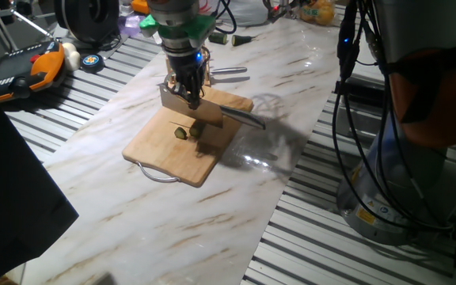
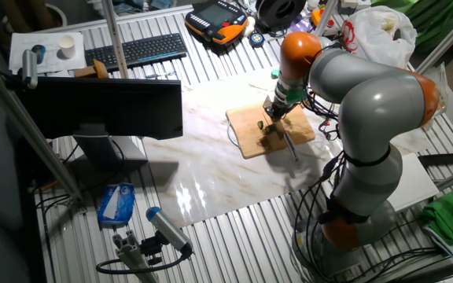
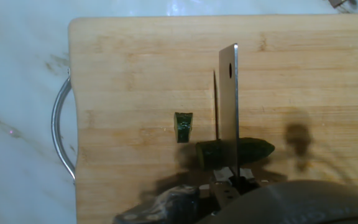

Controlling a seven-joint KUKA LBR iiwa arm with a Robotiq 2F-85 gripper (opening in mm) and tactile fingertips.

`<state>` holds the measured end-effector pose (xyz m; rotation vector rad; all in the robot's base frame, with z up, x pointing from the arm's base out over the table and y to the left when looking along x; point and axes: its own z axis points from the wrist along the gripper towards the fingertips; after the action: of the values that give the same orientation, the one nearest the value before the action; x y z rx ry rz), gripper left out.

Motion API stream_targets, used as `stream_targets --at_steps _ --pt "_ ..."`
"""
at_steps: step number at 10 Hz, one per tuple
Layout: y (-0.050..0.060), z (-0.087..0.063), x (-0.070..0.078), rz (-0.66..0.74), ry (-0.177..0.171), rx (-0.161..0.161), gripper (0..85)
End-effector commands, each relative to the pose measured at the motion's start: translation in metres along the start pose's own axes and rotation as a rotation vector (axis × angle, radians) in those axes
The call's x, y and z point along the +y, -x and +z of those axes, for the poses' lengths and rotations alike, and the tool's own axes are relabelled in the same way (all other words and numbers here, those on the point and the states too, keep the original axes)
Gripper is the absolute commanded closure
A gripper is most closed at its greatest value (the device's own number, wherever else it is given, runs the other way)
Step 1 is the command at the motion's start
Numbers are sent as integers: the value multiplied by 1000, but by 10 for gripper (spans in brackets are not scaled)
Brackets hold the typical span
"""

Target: Cut the cucumber into segments

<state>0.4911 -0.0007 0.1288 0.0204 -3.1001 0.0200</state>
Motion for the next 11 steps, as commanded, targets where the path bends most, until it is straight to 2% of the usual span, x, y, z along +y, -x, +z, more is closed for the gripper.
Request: stream_targets --at_steps 1,3,6,11 --pt "-3 1 1 5 -2 0 843" --pt "-4 2 2 8 2 0 843" --pt "4 0 -2 2 4 -3 843" --pt "10 9 0 2 14 -14 843"
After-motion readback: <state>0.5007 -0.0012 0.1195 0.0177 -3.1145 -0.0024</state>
